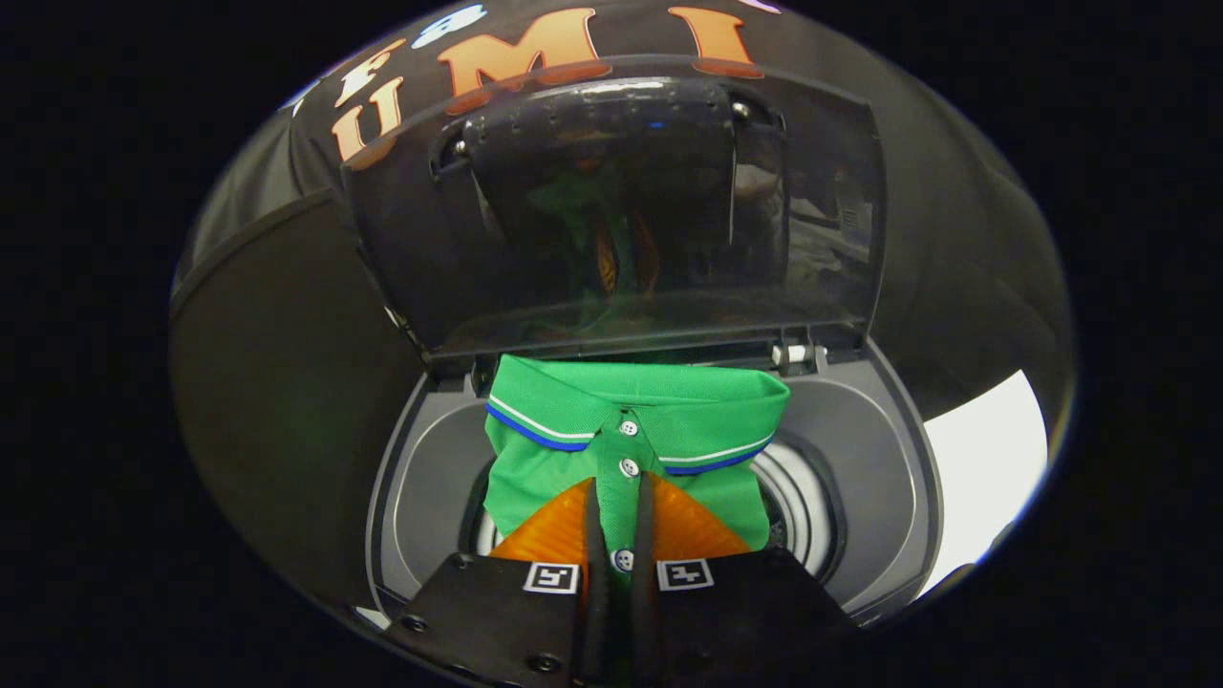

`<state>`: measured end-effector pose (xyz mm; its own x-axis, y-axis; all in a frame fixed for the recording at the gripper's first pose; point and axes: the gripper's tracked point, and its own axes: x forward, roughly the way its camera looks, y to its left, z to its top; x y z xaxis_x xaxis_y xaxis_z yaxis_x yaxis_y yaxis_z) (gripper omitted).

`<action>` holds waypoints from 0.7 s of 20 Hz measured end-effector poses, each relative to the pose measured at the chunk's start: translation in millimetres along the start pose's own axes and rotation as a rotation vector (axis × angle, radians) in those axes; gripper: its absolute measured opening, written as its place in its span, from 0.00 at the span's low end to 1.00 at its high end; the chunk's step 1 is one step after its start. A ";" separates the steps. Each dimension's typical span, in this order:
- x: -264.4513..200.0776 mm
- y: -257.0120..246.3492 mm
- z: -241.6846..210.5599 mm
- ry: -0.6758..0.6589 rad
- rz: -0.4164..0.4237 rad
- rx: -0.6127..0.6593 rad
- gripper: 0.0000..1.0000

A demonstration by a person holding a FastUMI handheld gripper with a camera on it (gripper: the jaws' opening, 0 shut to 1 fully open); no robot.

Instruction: Put the clothes into the washing machine and then close the washing machine lid.

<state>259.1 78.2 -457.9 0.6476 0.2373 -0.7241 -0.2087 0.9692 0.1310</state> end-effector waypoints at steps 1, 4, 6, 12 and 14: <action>3.6 -2.0 -5.8 0.016 -0.009 0.004 0.16; 13.4 -9.9 -25.3 0.092 -0.032 0.024 0.16; 21.1 -14.3 -36.6 0.142 -0.041 0.046 0.16; 33.3 -18.5 -50.6 0.274 -0.068 0.015 0.16; 44.4 -18.3 -53.4 0.297 -0.073 -0.003 0.16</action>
<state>252.5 67.5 -528.6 0.4187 0.1365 -0.8978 -0.1718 0.9827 0.0693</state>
